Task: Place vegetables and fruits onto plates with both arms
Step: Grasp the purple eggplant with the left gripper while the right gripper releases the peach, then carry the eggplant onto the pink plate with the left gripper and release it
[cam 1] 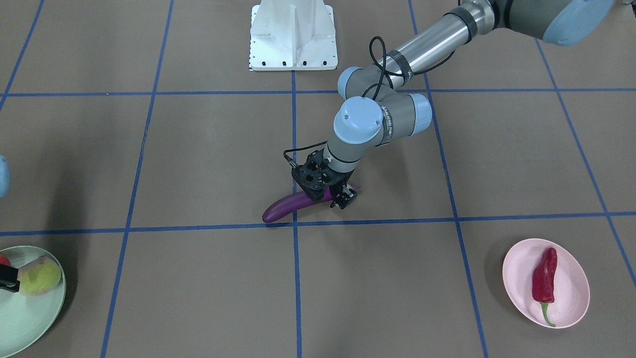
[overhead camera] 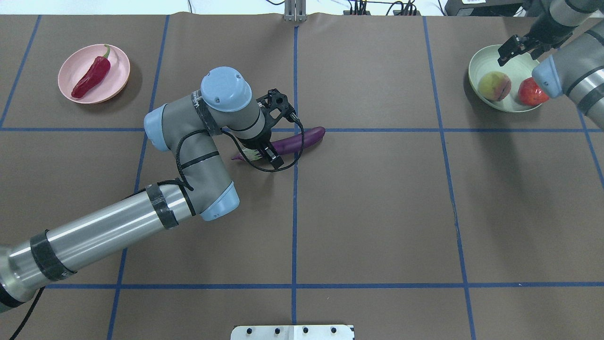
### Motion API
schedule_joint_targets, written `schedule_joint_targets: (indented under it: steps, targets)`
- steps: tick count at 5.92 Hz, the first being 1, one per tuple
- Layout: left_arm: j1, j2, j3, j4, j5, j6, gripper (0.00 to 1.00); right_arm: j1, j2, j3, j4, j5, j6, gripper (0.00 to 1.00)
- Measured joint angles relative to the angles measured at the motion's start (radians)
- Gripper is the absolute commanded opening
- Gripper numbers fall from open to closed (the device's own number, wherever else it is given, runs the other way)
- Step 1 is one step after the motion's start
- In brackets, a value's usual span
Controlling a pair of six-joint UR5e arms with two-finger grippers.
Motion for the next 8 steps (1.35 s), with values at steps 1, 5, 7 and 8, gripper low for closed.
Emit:
schedule_joint_targets:
  steps: [1, 5, 7, 8]
  targets:
    - [-0.005, 0.001, -0.012, 0.001, 0.001, -0.001, 0.00, 0.000, 0.000, 0.000, 0.000, 0.000, 0.000, 1.00]
    - [-0.082, 0.104, -0.176, 0.010, -0.007, -0.026, 0.00, 0.000, 0.000, 0.007, 0.000, 0.000, 0.000, 1.00]
    - [-0.204, 0.199, -0.216, 0.019, -0.013, -0.047, 0.00, 0.000, -0.001, 0.020, 0.000, 0.002, 0.001, 1.00]
    - [-0.283, 0.222, -0.211, 0.087, -0.048, -0.050, 0.00, 0.000, -0.004, 0.033, 0.000, 0.002, 0.004, 1.00]
